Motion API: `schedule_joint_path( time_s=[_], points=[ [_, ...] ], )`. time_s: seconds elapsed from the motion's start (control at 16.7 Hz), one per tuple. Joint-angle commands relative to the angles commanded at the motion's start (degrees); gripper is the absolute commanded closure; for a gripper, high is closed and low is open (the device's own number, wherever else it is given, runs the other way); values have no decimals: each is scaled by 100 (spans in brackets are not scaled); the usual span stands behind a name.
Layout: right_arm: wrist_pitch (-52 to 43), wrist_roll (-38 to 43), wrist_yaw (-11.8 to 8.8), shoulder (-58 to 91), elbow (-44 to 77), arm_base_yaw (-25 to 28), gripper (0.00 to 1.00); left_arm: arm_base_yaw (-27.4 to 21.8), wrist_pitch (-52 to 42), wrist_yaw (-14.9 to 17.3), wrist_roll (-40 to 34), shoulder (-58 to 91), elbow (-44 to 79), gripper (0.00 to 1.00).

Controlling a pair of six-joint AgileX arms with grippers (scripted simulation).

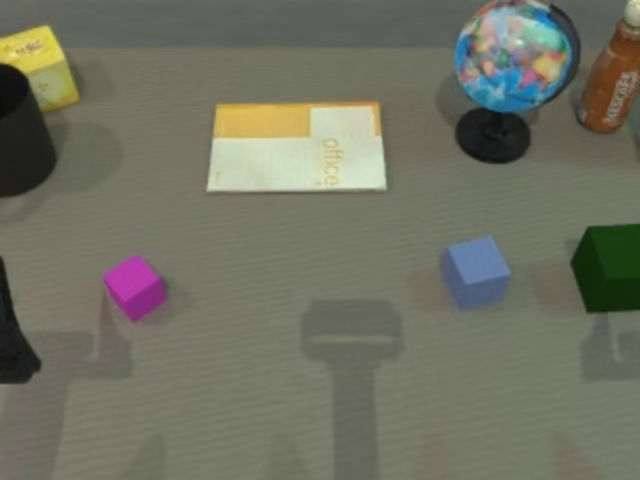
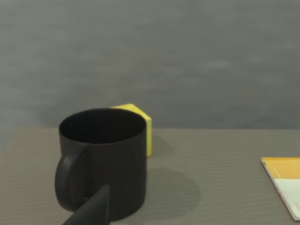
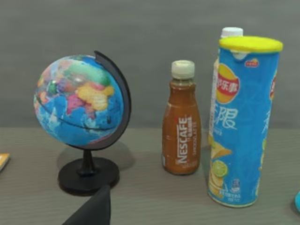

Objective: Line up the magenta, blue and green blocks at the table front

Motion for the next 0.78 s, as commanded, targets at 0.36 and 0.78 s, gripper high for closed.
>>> schedule_joint_path(
  time_s=[0.36, 0.78],
  points=[
    [0, 0, 0, 0, 0, 0, 0, -102, -390, 16, 242, 598, 581, 0],
    [0, 0, 0, 0, 0, 0, 0, -468, -2188, 2, 1326, 3944, 3104, 0]
  ],
)
